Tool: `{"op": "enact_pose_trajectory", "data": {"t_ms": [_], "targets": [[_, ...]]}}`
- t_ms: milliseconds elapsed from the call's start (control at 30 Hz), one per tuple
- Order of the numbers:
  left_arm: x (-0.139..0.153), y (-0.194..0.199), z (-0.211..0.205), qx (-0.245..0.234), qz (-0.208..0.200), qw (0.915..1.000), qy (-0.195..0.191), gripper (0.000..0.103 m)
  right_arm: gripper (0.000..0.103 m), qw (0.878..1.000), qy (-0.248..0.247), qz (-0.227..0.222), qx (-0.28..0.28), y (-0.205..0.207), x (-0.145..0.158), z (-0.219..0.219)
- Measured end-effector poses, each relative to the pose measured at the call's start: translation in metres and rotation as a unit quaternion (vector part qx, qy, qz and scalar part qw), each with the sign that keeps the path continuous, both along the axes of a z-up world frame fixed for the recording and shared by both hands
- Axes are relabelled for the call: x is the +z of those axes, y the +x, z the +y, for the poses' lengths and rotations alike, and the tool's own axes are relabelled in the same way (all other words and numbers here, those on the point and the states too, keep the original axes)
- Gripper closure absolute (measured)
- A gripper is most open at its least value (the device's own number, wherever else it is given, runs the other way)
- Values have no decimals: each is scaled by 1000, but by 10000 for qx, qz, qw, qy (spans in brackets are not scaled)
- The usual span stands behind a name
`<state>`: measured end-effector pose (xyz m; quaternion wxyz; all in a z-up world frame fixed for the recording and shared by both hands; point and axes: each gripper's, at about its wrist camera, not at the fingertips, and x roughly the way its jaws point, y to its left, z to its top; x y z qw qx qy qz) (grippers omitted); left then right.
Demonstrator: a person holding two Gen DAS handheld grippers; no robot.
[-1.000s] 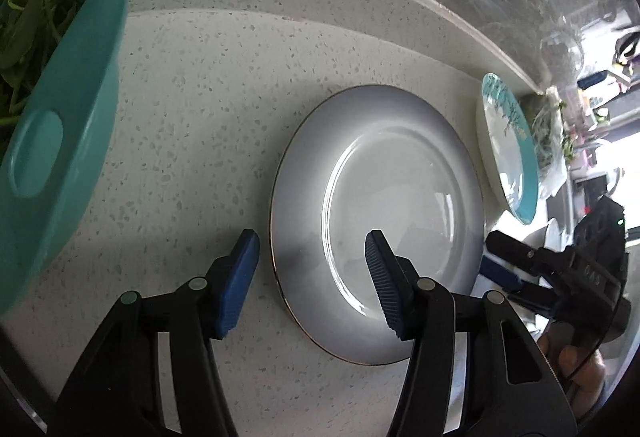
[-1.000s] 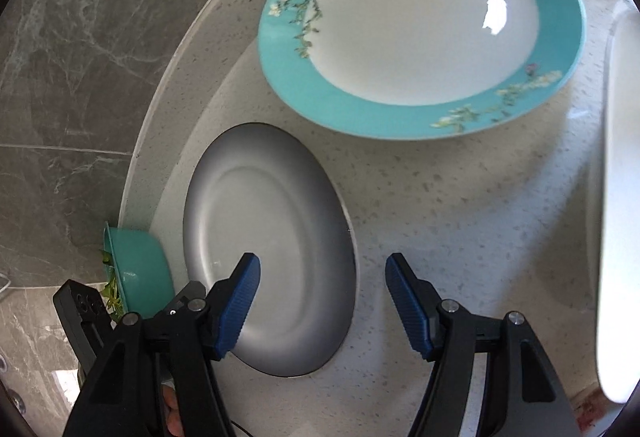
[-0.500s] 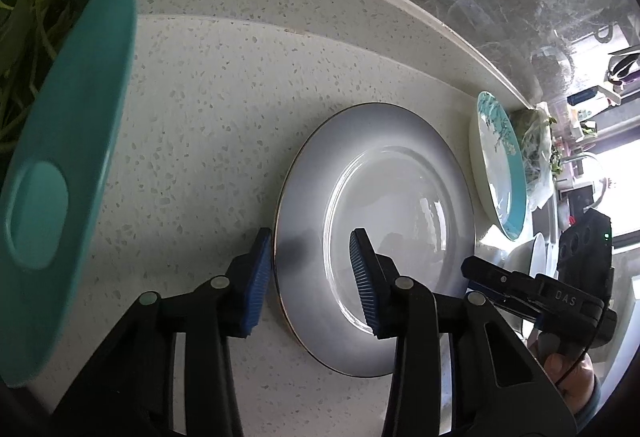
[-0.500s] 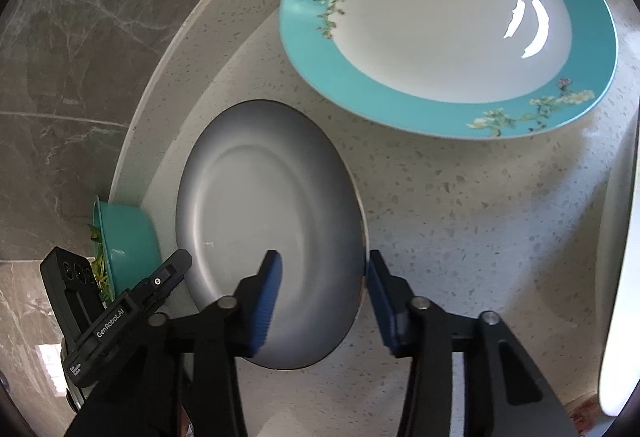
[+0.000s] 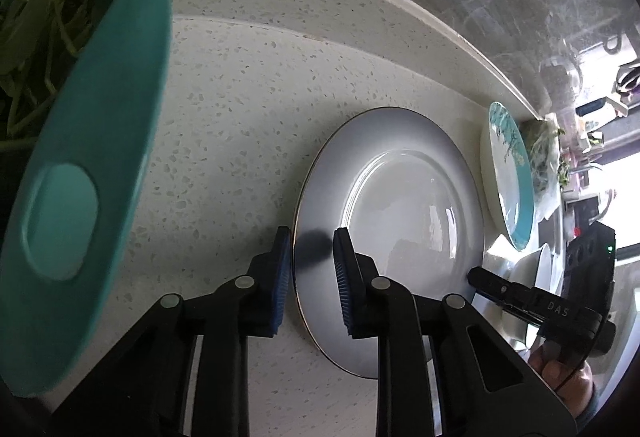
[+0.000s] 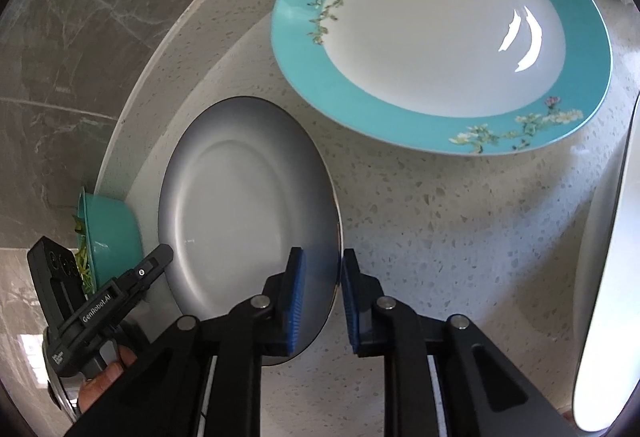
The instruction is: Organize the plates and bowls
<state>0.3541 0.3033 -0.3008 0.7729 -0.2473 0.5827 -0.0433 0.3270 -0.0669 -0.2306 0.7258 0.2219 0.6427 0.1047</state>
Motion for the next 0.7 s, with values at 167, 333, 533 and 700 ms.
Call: {"op": "enact_pose_trajectory", "data": {"t_ms": [167,333,533,700], "targets": [[6,-1,-16,-334,-61,9984,446,82,83,10000,-41,-76,-10,-1,1,1],[6,-3,-16,-369,-98,9986,360,83,83,9999,-53,-114,20,-3,2,-1],[6,-5,-16,-370,-140,9985,386,83,82,9997,-122,-200,64,-4,5,4],[5,-6,-16,-408,-121,9984,367,83,82,9997,-128,-200,74,-3,4,4]]}}
